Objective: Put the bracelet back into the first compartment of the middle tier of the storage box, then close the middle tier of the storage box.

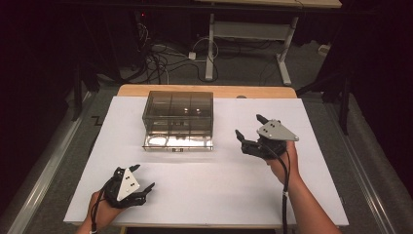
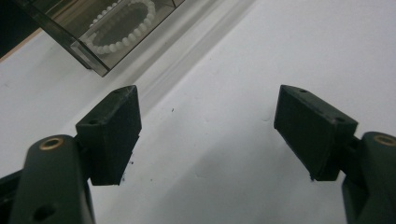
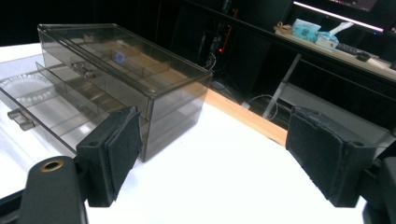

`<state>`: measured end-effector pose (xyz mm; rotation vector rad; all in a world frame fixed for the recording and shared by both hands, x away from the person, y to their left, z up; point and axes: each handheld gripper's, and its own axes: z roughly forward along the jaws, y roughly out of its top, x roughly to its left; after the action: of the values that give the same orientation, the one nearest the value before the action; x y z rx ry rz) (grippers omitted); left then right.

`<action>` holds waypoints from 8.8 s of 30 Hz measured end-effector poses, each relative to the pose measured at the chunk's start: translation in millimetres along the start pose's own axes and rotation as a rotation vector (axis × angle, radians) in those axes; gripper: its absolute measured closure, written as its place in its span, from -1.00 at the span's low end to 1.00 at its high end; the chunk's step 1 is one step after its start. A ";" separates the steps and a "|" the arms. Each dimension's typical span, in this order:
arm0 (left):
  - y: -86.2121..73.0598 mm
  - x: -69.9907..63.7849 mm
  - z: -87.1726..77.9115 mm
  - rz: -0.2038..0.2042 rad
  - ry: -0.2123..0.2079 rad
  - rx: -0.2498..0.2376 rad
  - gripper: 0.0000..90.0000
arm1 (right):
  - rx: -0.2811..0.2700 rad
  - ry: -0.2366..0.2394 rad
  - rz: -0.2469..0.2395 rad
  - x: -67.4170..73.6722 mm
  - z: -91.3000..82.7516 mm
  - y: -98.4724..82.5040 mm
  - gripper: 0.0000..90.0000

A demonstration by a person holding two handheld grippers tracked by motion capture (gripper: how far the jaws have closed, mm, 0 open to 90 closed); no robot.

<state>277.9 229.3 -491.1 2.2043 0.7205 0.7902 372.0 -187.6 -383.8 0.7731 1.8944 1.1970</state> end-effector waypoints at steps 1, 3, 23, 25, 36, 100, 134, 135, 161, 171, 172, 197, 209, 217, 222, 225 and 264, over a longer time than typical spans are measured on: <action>0.0 0.0 -0.1 0.000 0.000 0.000 -0.49 | 0.003 -0.005 -0.002 -0.6 -1.2 -0.9 -0.57; 0.1 -0.2 -0.1 0.002 0.001 0.001 -0.49 | 0.006 -0.011 -0.005 -1.6 -3.7 -3.0 -0.57; 0.0 -0.5 -2.0 0.000 0.007 -0.001 -0.49 | 0.020 -0.038 -0.037 0.0 -30.3 -42.5 -0.56; 0.0 -0.9 -2.4 -0.001 0.005 -0.002 -0.49 | 0.023 -0.034 -0.037 0.7 -33.6 -47.1 -0.56; 1.4 -2.7 -2.0 0.011 0.003 0.000 -0.48 | 0.032 -0.027 -0.053 5.9 -46.8 -66.1 -0.56; 10.8 -2.8 0.5 -0.008 0.030 -0.042 0.95 | 0.044 -0.017 -0.113 12.3 -84.6 -127.1 -0.63; 69.8 14.2 51.2 0.067 0.055 0.026 0.95 | 0.048 -0.029 -0.082 10.0 -89.0 -126.8 -0.64; 70.9 14.9 53.3 0.066 0.056 0.025 0.95 | 0.048 -0.027 -0.082 10.0 -89.0 -126.8 -0.64; 81.2 17.5 72.2 0.119 0.042 0.073 0.91 | 0.064 -0.023 -0.103 11.3 -88.2 -127.5 -0.64; 83.6 19.4 73.9 0.133 0.043 0.080 0.94 | 0.065 -0.016 -0.111 12.8 -88.0 -127.3 -0.64; 83.8 19.7 73.9 0.132 0.042 0.081 0.94 | 0.066 -0.015 -0.111 13.1 -88.2 -127.2 -0.64; 88.1 28.9 82.4 0.133 0.043 0.072 0.94 | 0.074 -0.006 -0.126 15.0 -88.3 -126.7 -0.63; 91.3 38.3 90.1 0.102 0.041 0.055 0.94 | 0.070 -0.004 -0.088 11.1 -89.8 -125.8 -0.63; 95.1 46.0 96.7 0.078 0.042 0.053 0.94 | 0.073 0.004 -0.091 12.6 -89.2 -126.0 -0.63; 96.1 50.1 101.2 0.065 0.046 0.057 0.94 | 0.075 0.003 -0.088 12.8 -89.8 -126.0 -0.63; 96.1 51.1 102.7 0.057 0.049 0.055 0.94 | 0.073 0.003 -0.090 12.4 -90.0 -126.0 -0.63; 103.4 58.4 114.9 0.054 0.086 0.061 0.93 | 0.078 0.006 -0.121 16.1 -89.4 -124.6 -0.63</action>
<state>424.3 158.2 -462.7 2.2637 0.7392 0.9062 276.3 -263.7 -477.9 0.6866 1.9739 1.0577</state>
